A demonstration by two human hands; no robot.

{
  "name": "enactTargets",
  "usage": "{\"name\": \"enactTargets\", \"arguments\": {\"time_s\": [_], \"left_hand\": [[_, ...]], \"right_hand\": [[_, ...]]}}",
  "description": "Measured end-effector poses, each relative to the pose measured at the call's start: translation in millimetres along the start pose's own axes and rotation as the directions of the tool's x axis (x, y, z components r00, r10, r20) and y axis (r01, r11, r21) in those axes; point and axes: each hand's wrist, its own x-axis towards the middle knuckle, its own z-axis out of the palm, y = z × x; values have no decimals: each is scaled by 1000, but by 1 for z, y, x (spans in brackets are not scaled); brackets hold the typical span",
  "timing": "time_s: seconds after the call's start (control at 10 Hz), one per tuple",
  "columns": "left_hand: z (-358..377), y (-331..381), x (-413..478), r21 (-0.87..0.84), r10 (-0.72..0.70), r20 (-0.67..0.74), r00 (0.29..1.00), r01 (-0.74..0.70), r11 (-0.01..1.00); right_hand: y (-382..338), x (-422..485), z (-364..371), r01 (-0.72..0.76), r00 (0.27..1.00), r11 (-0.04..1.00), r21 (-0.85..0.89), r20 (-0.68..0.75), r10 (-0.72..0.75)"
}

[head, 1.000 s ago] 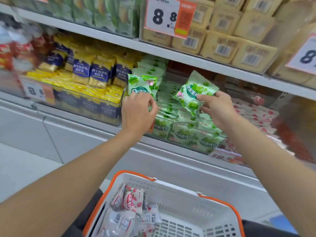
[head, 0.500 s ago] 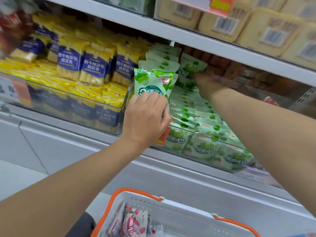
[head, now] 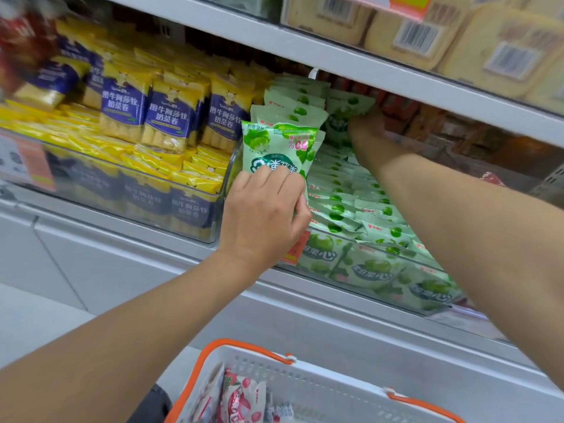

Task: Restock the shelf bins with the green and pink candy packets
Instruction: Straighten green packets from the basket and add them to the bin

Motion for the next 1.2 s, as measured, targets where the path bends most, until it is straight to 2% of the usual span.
{"name": "enactTargets", "arguments": {"time_s": [0.1,0.2,0.4,0.6,0.7,1.0,1.1,1.2], "left_hand": [[0,0,1,3,-2,7,1000,2,1000],[0,1,0,10,3,4,1000,-3,1000],[0,0,0,16,6,-1,1000,-6,1000],[1,0,-1,16,10,-11,1000,-10,1000],[1,0,-1,11,13,-12,1000,-13,1000],[2,0,-1,5,18,-13,1000,-18,1000],[0,0,-1,-9,9,1,1000,-9,1000],[-5,3,1,-49,-14,55,998,16,999]], "right_hand": [[0,2,-6,12,999,978,-207,-32,-19],[5,5,-13,64,992,942,-328,-84,-97],[16,9,-8,57,995,987,-151,-78,-69],[18,10,-12,34,985,999,38,-173,-27],[16,12,-10,35,986,998,50,-162,-26],[21,7,-3,4,997,989,-150,-73,-15],[19,-2,-16,43,996,968,-245,-65,-61],[19,-20,-30,158,987,948,-275,6,-163]]}}
